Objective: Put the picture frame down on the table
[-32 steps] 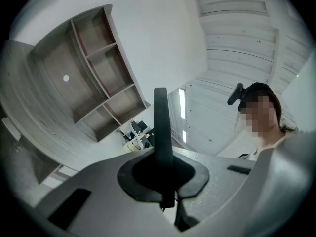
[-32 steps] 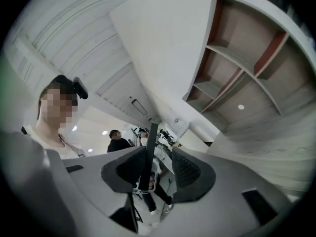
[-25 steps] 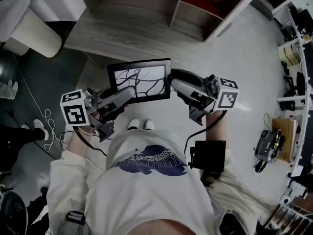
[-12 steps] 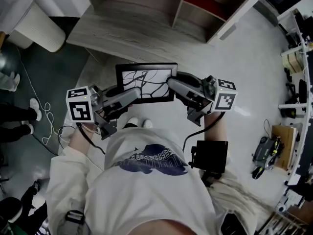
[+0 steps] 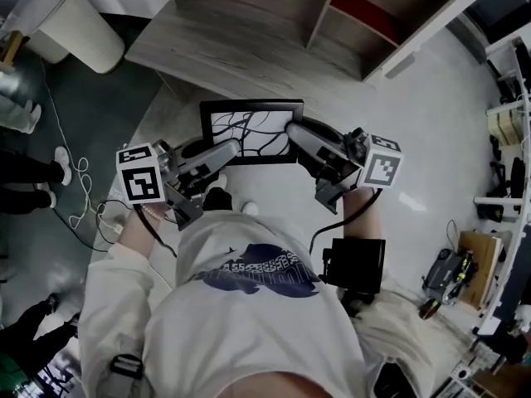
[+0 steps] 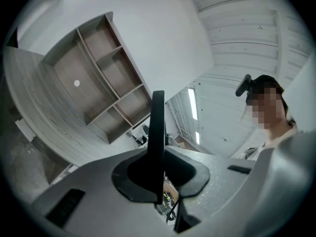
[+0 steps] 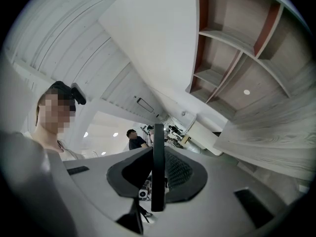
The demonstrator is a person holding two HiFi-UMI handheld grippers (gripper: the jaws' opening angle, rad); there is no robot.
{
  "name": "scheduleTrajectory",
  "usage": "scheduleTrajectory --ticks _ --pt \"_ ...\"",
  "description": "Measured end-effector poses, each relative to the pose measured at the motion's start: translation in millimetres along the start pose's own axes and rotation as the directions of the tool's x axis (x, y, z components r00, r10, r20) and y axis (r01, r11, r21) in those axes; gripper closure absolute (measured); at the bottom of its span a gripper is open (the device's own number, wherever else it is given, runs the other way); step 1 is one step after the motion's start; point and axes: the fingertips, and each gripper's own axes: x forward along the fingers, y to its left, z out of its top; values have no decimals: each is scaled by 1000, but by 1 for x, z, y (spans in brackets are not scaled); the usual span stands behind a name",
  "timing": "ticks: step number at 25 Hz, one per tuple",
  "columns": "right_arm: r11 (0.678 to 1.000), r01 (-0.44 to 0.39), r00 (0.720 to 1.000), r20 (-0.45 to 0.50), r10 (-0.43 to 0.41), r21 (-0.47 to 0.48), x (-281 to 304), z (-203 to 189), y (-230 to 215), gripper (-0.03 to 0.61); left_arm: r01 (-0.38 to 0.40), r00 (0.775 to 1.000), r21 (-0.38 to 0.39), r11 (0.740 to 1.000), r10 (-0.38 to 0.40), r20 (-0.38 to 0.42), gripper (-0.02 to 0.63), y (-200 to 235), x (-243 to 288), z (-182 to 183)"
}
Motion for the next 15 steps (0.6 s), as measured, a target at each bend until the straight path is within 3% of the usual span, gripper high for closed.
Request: scheduleTrajectory --ticks 4,15 --pt "1000 2 1000 28 -2 8 -1 0 0 511 -5 1000 -8 1000 5 30 577 3 -10 4" --pt "999 39 996 74 -41 25 -3 2 -8 512 -17 999 9 1000 18 -51 561 14 -17 -8"
